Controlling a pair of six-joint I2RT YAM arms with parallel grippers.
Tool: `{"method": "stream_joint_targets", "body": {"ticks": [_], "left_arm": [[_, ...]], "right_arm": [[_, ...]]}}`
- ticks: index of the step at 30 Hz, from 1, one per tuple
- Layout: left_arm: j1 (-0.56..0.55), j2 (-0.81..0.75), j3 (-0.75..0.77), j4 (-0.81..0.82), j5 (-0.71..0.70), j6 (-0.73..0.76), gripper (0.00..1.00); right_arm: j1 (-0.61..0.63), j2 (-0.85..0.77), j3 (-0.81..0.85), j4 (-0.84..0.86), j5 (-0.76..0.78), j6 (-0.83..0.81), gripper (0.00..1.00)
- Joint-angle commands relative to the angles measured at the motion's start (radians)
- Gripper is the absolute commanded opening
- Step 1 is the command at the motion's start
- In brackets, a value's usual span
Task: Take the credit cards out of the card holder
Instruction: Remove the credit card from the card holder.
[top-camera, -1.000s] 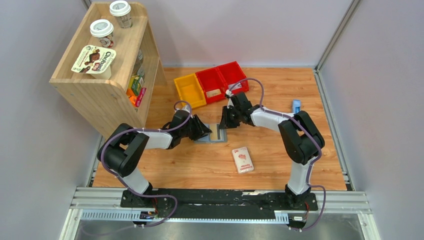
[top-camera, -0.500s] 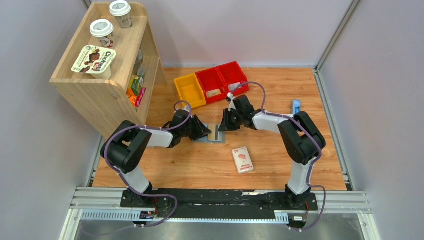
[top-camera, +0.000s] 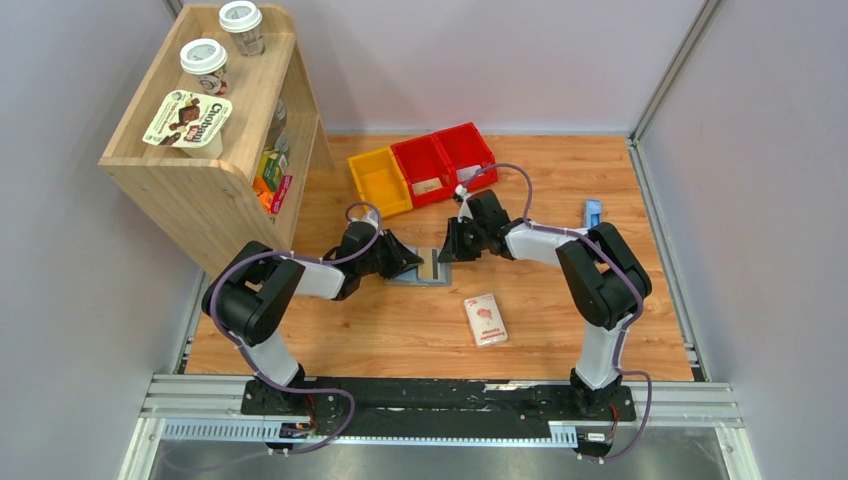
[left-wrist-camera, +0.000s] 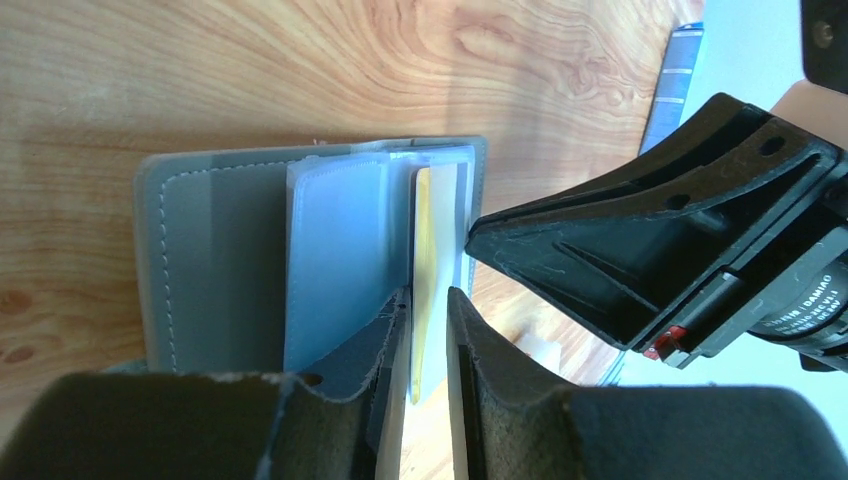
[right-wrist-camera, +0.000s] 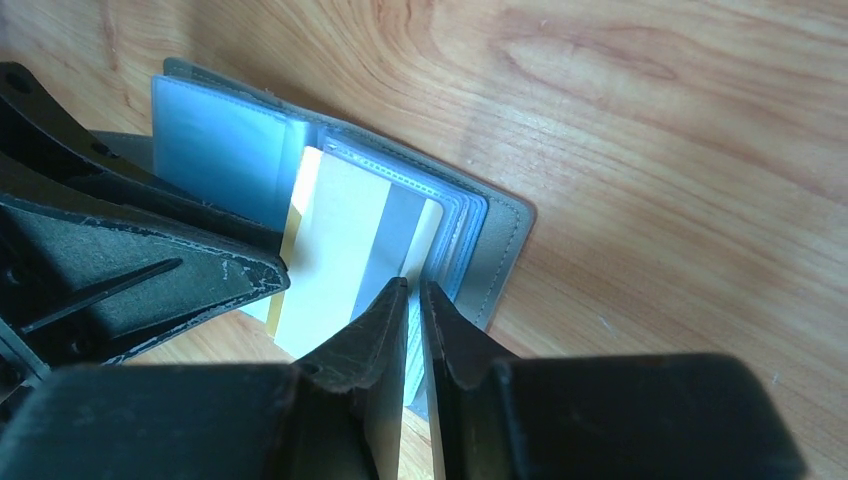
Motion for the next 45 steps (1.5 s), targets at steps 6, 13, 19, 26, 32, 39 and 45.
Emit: {"method": "stream_joint_targets", "body": {"ticks": [6, 13, 19, 26, 32, 39, 45], "left_arm": [[-0.004, -0.022, -0.001, 0.139, 0.045, 0.006, 0.20], [-0.004, 0.011, 0.010, 0.151, 0.065, -0.009, 0.20], [-0.006, 0.027, 0.025, 0.155, 0.077, -0.012, 0.22], [-0.006, 0.034, 0.030, 0.168, 0.074, -0.020, 0.22], [-0.006, -0.002, 0.004, 0.168, 0.048, -0.017, 0.20], [-0.003, -0.051, -0.018, 0.122, 0.017, 0.006, 0.10], [-0.003, -0.082, -0.033, 0.072, 0.008, 0.029, 0.09]], "right_arm": [[0.004, 0.024, -0.028, -0.040, 0.029, -0.028, 0.18], [0.004, 0.024, -0.025, -0.040, 0.027, -0.025, 0.18], [0.005, 0.025, -0.027, -0.034, 0.018, -0.020, 0.18], [0.004, 0.029, -0.028, -0.032, 0.014, -0.019, 0.18], [0.004, 0.032, -0.027, -0.037, 0.021, -0.024, 0.18], [0.004, 0.036, -0.028, -0.037, 0.023, -0.027, 0.18], [0.004, 0.038, -0.030, -0.039, 0.026, -0.028, 0.18]]}}
